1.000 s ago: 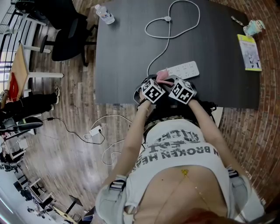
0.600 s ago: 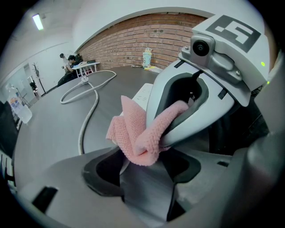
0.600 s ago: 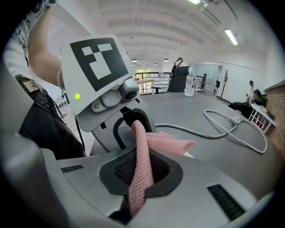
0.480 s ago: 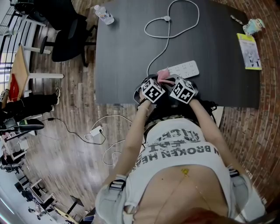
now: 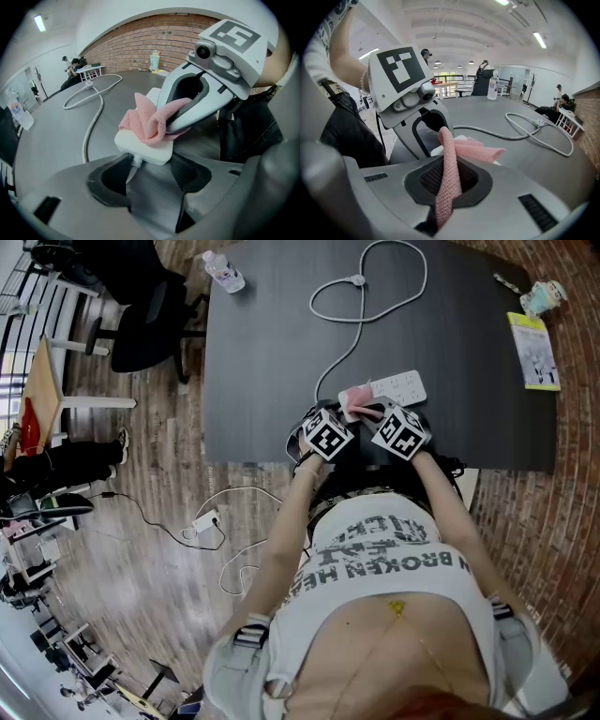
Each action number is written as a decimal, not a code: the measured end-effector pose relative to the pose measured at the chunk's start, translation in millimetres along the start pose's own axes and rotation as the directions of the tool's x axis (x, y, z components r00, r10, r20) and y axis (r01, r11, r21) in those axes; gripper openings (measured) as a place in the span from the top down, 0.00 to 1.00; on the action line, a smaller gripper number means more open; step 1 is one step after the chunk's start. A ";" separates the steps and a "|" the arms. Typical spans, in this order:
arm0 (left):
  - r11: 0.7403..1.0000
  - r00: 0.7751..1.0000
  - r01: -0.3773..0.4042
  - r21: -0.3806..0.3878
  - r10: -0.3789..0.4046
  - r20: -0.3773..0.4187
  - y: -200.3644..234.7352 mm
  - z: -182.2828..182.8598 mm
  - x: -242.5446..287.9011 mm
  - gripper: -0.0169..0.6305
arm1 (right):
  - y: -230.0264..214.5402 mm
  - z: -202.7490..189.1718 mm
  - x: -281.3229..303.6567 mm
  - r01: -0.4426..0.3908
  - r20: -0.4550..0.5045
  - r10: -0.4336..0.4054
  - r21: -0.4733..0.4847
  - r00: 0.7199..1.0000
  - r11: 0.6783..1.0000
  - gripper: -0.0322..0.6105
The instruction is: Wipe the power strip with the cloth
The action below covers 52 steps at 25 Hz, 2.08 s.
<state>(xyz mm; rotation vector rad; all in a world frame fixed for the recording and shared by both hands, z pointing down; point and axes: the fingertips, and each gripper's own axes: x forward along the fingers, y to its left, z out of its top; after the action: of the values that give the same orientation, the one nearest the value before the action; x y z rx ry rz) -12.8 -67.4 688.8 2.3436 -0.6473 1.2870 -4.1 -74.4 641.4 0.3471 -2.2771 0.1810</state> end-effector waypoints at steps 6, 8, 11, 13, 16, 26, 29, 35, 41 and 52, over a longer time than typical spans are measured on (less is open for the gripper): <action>1.000 1.000 0.007 -0.004 -0.007 -0.003 -1.5 -1.6 -0.7 0.57 | -5.8 -5.3 -4.5 0.012 -0.013 -0.012 0.005 1.000 1.000 0.92; 1.000 1.000 0.008 -0.006 -0.008 -0.003 -1.7 -2.0 -0.6 0.57 | -7.8 -6.9 -6.0 0.016 -0.017 -0.016 0.007 1.000 1.000 0.92; 1.000 1.000 0.005 -0.003 -0.005 -0.003 -1.0 -1.7 -0.9 0.57 | -10.5 -9.4 -8.2 0.025 -0.023 -0.024 0.006 0.999 1.000 0.92; 1.000 1.000 0.001 0.001 -0.001 -0.004 -0.5 -1.5 -1.2 0.57 | -11.9 -11.2 -9.6 0.028 -0.025 -0.028 0.007 0.999 1.000 0.92; 1.000 1.000 0.006 -0.001 -0.006 -0.005 -1.4 -1.5 -1.9 0.57 | -14.6 -12.8 -11.8 0.033 -0.026 -0.033 0.010 0.999 0.999 0.92; 1.000 1.000 0.021 -0.002 -0.021 0.001 -4.9 1.2 -3.2 0.57 | -24.1 -22.0 -19.0 0.055 -0.036 -0.054 0.019 0.998 0.998 0.92; 1.000 1.000 0.021 -0.003 -0.021 0.002 -4.5 1.8 -3.7 0.57 | -30.9 -26.6 -23.8 0.069 -0.041 -0.068 0.028 0.997 0.997 0.92; 1.000 1.000 0.019 -0.002 -0.018 0.005 -4.7 2.4 -3.8 0.57 | -44.7 -41.0 -35.1 0.108 -0.053 -0.104 0.065 0.993 0.992 0.92; 1.000 1.000 0.019 -0.002 -0.019 0.004 -5.5 2.9 -4.6 0.57 | -52.0 -47.1 -42.1 0.125 -0.064 -0.121 0.071 0.991 0.990 0.92; 1.000 1.000 0.019 -0.004 -0.019 0.000 -4.8 1.7 -4.5 0.57 | -64.4 -58.6 -51.2 0.150 -0.076 -0.143 0.098 0.987 0.984 0.92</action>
<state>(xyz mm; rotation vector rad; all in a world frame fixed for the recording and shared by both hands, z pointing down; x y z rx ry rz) -11.0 -63.5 683.6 2.3406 -0.6258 1.2762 89.7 -111.8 643.2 0.5525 -2.1694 0.2317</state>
